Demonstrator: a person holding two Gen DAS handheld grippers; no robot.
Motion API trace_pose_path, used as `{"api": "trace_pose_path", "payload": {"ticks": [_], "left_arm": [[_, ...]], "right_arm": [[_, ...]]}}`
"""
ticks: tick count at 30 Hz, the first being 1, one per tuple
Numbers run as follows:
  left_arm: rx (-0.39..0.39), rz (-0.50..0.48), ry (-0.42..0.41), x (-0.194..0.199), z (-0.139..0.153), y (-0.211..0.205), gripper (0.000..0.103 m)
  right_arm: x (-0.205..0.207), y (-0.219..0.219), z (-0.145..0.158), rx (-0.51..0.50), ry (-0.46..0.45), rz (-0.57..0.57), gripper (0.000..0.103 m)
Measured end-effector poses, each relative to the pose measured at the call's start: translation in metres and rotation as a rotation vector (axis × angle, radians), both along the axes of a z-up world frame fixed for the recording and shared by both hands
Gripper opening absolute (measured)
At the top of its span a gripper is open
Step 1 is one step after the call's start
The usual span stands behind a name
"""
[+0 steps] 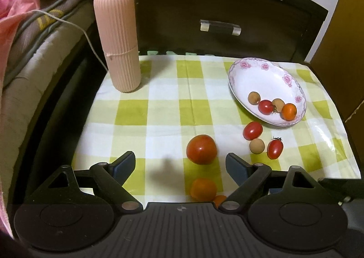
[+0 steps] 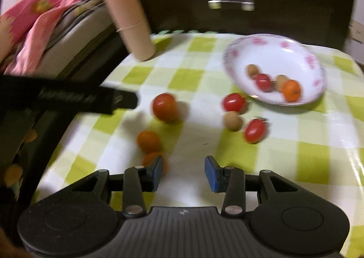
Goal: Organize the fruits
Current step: 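Withdraw both open tools from the bowl toward the remaining fruits, then close the right tool on a tangerine while the left tool grasps another tangerine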
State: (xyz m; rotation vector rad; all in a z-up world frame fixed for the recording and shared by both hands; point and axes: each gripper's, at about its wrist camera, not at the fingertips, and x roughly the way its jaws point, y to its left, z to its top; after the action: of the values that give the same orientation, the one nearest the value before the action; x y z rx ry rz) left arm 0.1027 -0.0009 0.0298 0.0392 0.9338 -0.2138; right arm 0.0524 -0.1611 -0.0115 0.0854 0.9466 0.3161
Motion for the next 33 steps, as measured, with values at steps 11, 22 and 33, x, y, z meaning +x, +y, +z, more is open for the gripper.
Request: {"api": "trace_pose_path", "payload": {"ticks": [11,22,33], "left_arm": [[-0.014,0.025,0.020,0.004,-0.004,0.004,0.090],[-0.028,0.037,0.058,0.008,-0.010,0.004,0.091],[-0.016,0.033,0.090,0.010,-0.017,0.002,0.091]], "right_arm": [[0.012,0.030,-0.018,-0.006,0.040,0.103,0.039],[0.024,0.040,-0.037,0.002,0.055,0.112,0.038],[0.019,0.029,-0.033,0.018,0.031,0.066,0.031]]}}
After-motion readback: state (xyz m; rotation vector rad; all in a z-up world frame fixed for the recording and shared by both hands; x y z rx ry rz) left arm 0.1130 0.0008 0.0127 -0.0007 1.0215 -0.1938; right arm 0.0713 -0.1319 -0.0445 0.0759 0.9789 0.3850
